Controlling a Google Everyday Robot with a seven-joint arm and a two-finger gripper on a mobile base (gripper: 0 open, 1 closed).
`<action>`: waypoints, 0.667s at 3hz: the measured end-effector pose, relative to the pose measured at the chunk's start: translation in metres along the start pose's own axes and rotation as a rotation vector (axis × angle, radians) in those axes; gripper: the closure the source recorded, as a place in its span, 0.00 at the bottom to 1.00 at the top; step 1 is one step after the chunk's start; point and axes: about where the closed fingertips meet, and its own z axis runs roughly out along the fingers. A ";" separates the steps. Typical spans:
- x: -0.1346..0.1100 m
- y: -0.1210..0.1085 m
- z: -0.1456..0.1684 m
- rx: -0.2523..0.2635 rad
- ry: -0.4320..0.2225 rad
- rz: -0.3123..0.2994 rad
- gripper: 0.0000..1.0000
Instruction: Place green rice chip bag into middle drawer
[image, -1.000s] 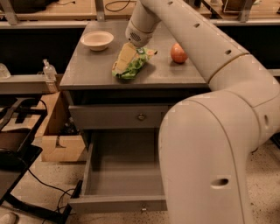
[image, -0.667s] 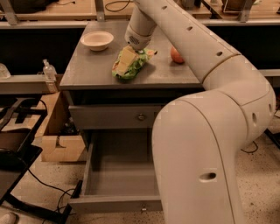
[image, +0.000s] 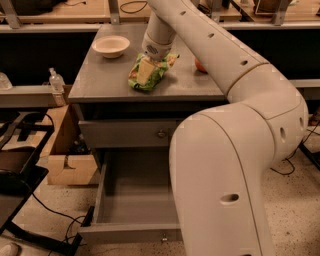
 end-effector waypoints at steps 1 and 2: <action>0.000 0.000 -0.001 0.000 0.000 0.000 0.92; 0.000 0.000 0.002 -0.003 0.002 -0.001 1.00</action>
Offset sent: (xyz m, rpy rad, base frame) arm 0.0000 0.0000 0.0009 0.0000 0.0000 0.0000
